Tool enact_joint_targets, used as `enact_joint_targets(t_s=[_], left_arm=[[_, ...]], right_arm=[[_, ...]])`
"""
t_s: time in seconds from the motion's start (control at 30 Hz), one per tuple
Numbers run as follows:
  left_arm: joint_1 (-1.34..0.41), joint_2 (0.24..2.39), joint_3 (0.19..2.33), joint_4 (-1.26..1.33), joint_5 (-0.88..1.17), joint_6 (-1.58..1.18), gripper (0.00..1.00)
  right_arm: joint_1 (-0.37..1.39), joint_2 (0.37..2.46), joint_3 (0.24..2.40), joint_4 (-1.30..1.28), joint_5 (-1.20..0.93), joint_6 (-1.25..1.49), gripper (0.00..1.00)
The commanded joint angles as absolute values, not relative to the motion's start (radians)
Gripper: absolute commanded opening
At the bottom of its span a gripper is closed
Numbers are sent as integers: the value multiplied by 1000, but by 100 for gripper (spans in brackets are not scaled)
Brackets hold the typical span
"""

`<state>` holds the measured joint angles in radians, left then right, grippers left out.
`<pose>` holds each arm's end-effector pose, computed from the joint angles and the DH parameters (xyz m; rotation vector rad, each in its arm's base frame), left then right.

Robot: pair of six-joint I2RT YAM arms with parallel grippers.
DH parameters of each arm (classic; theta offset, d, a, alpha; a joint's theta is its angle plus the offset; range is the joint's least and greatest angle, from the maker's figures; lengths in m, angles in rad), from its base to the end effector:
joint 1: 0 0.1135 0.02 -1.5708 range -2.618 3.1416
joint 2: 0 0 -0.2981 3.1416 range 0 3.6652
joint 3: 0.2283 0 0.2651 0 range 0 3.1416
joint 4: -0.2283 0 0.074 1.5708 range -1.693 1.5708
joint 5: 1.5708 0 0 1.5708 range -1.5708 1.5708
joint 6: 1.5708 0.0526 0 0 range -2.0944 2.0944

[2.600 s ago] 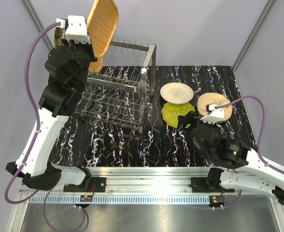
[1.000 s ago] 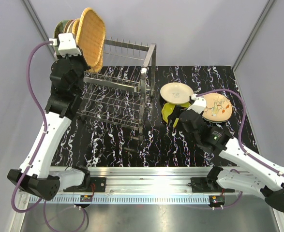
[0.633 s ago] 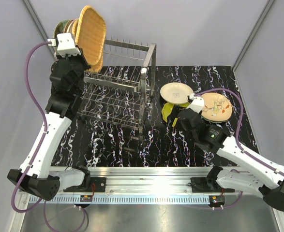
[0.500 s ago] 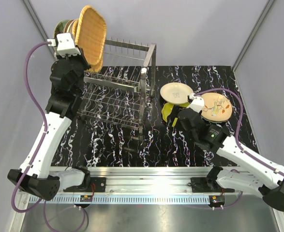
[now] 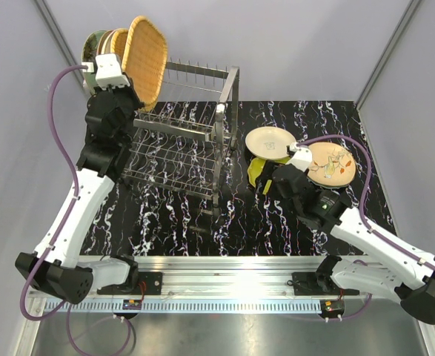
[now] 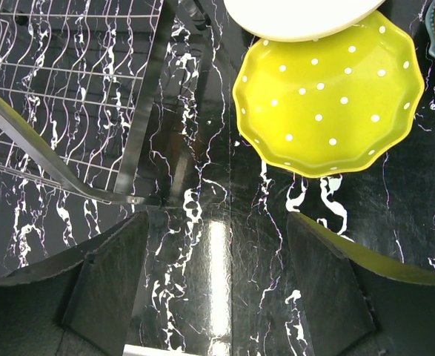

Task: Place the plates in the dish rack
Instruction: Insert the plate into the dish rack

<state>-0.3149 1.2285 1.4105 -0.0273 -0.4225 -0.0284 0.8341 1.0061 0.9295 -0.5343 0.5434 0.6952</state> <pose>0.2763 -0.0673 0.5188 -0.1458 1.4224 0.0163 0.1680 0.1447 0.3371 0.1565 2.0953 0.3313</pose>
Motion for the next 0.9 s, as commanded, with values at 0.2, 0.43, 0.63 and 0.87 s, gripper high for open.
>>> enact_joint_targets(t_s=[0.2,0.43,0.63,0.87], left_arm=[[-310,1223,1407,146,-419,-57,0],[-310,1230,1408,138,-419,-54,0],[-310,1226,1411,117,-423,-58,0],[-310,1215,1404,106,-419,-58,4]], right_arm=[[816,1023,940,-483,511,684,83],[808,1026,937,-479,500,686,83],[805,1025,930,-474,492,690,83],[802,1019,922,-474,482,695,83]])
